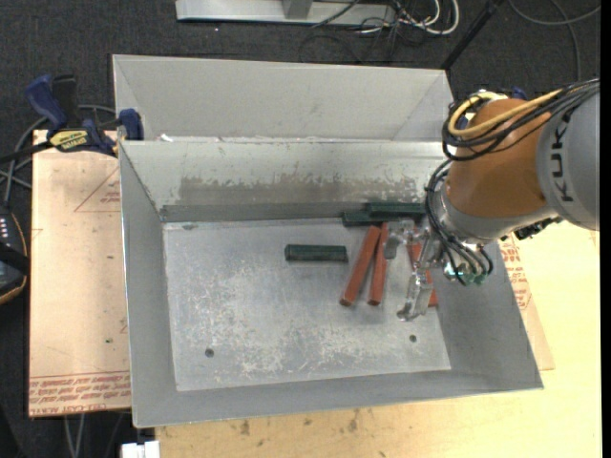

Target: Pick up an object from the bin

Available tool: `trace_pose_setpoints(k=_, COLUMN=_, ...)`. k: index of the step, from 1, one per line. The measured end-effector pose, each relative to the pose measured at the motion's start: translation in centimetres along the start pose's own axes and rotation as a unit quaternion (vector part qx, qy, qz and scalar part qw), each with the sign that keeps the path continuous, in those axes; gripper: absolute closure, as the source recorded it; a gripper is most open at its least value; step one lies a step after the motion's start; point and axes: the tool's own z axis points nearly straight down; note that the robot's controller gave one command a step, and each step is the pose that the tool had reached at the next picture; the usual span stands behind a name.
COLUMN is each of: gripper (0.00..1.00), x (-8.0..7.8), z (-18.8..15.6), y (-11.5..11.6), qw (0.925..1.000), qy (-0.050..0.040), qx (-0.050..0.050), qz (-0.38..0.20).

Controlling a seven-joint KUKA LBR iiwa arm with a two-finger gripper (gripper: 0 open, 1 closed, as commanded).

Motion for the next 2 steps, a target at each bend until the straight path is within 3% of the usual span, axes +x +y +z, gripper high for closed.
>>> trace_pose_setpoints(k=1, gripper=0.00, x=-5.84, z=7.92, y=4.15, qw=0.9972, qy=-0.0049, qx=0.000, qz=-0.075)
trace_pose_setpoints(k=2, gripper=1.00, x=-5.90, z=7.52, y=3.95, qw=0.9972, qy=-0.0057, qx=0.001, qz=-0.074)
